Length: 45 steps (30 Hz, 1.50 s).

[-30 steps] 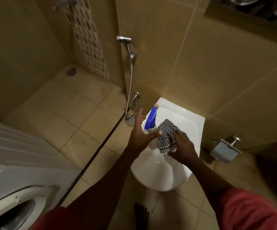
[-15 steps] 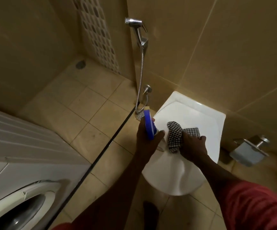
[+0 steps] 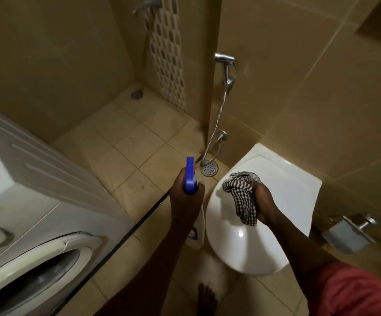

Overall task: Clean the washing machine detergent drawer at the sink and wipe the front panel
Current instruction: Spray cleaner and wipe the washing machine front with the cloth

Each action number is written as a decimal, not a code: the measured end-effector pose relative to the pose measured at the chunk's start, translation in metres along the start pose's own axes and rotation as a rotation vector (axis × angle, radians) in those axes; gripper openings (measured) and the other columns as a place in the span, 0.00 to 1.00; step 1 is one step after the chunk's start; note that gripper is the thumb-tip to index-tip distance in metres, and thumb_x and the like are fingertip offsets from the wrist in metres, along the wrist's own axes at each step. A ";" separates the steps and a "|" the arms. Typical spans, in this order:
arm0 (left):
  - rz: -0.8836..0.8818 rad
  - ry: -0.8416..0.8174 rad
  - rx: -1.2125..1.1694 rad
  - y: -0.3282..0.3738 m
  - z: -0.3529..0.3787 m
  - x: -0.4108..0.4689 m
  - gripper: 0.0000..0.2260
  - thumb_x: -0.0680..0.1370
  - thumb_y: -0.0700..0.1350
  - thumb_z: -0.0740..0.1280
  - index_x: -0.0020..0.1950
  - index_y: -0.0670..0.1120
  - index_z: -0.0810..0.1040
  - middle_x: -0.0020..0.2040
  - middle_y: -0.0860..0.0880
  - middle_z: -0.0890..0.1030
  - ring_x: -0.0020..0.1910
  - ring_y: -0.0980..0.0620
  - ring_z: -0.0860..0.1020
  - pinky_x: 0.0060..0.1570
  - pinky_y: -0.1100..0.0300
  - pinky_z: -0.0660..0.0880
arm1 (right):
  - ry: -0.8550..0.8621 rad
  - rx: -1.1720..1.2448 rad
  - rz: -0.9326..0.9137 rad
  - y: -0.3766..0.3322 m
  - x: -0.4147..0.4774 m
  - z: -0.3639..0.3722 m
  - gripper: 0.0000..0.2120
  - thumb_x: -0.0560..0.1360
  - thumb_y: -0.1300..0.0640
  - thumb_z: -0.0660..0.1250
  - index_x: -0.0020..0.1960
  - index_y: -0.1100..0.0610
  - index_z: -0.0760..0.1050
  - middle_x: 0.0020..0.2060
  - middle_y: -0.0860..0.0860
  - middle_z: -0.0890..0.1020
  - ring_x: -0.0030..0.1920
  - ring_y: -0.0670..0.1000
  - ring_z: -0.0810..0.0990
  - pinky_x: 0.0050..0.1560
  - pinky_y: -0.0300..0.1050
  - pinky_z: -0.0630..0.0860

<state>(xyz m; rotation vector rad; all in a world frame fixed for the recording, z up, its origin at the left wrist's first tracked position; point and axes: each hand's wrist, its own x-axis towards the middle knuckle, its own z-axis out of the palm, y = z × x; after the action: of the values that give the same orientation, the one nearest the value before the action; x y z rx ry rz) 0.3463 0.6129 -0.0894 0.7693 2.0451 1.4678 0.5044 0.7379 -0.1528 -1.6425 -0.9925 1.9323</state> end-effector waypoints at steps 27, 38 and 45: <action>-0.365 1.002 -0.277 -0.053 -0.497 -0.139 0.09 0.72 0.44 0.75 0.47 0.43 0.78 0.38 0.47 0.81 0.37 0.51 0.78 0.43 0.59 0.76 | -0.804 -0.449 -0.459 -0.019 -0.318 0.489 0.09 0.73 0.66 0.68 0.53 0.62 0.79 0.41 0.56 0.84 0.37 0.48 0.85 0.31 0.38 0.78; -0.484 1.225 -0.262 -0.106 -0.648 -0.208 0.19 0.72 0.43 0.76 0.58 0.37 0.76 0.46 0.42 0.82 0.44 0.47 0.81 0.46 0.55 0.79 | -0.945 -0.615 -0.569 0.062 -0.413 0.605 0.11 0.71 0.63 0.70 0.53 0.57 0.78 0.44 0.54 0.85 0.40 0.48 0.84 0.36 0.40 0.78; -0.552 1.145 -0.229 -0.135 -0.671 -0.221 0.22 0.70 0.47 0.77 0.58 0.39 0.76 0.48 0.40 0.82 0.42 0.48 0.80 0.41 0.61 0.76 | -0.948 -0.584 -0.616 0.069 -0.430 0.634 0.11 0.69 0.60 0.70 0.52 0.55 0.79 0.45 0.54 0.85 0.47 0.56 0.84 0.48 0.53 0.81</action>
<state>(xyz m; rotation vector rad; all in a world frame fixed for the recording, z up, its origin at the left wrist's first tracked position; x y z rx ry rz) 0.0246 -0.0249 -0.0074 -0.9057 2.4035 1.9144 -0.0056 0.2291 0.1158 -0.3704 -2.2495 2.0193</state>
